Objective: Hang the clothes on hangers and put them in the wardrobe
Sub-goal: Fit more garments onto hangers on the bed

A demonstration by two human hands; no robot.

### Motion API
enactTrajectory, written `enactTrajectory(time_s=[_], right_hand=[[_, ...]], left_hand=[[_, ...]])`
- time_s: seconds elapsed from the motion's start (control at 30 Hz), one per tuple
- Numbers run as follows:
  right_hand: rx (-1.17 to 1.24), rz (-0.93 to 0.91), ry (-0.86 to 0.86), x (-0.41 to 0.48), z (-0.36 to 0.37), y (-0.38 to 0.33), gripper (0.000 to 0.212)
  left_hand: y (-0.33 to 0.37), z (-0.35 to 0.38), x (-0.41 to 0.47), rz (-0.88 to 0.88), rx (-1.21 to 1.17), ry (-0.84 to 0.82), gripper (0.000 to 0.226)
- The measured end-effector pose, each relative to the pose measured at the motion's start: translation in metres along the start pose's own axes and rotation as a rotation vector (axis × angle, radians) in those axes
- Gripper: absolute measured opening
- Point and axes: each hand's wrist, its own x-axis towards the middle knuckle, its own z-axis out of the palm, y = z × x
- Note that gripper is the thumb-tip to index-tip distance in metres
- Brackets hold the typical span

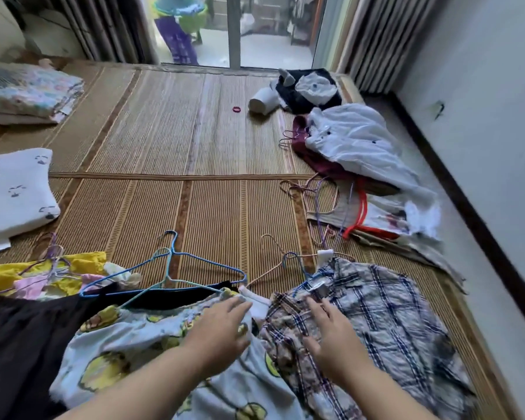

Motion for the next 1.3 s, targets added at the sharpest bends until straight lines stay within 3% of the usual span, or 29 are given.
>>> enactTrajectory(time_s=[0.2,0.37,0.5,0.67,0.83,0.93,1.0,1.1,1.13,1.23,1.3], right_hand=[[-0.044,0.070,-0.043,0.018,-0.039,0.113,0.073],[-0.149,0.005,-0.089,0.078,-0.053,0.186,0.078],[-0.196,-0.100,-0.168,0.142,-0.041,0.204,0.060],[-0.148,-0.141,-0.128,0.208,-0.029,0.184,0.058],[-0.256,0.130,-0.181,0.243,-0.024,0.183,0.065],[-0.328,0.065,-0.134,0.247,-0.026,0.192,0.039],[-0.291,-0.042,-0.207,0.237,-0.035,0.197,0.028],[-0.226,-0.162,-0.285,0.214,-0.054,0.202,0.020],[-0.224,-0.181,-0.303,0.204,-0.061,0.202,0.017],[-0.165,-0.192,-0.356,0.174,-0.081,0.202,0.013],[-0.045,-0.157,-0.356,0.151,-0.100,0.204,0.015]], left_hand=[[0.092,0.058,0.050,-0.050,-0.023,-0.083,0.068],[0.120,0.106,0.101,-0.274,-0.066,-0.138,0.074],[0.109,0.129,0.127,-0.427,-0.049,-0.070,0.078],[0.084,0.142,0.146,-0.582,-0.086,-0.037,0.077],[0.071,0.148,0.155,-0.633,-0.105,0.022,0.073],[0.069,0.146,0.155,-0.654,-0.139,0.050,0.066],[0.071,0.143,0.152,-0.651,-0.178,0.026,0.056],[0.083,0.134,0.143,-0.604,-0.184,-0.053,0.016],[0.090,0.129,0.139,-0.572,-0.167,-0.088,0.014],[0.113,0.113,0.123,-0.432,-0.227,-0.115,0.041],[0.127,0.103,0.108,-0.350,-0.300,-0.079,0.040]])
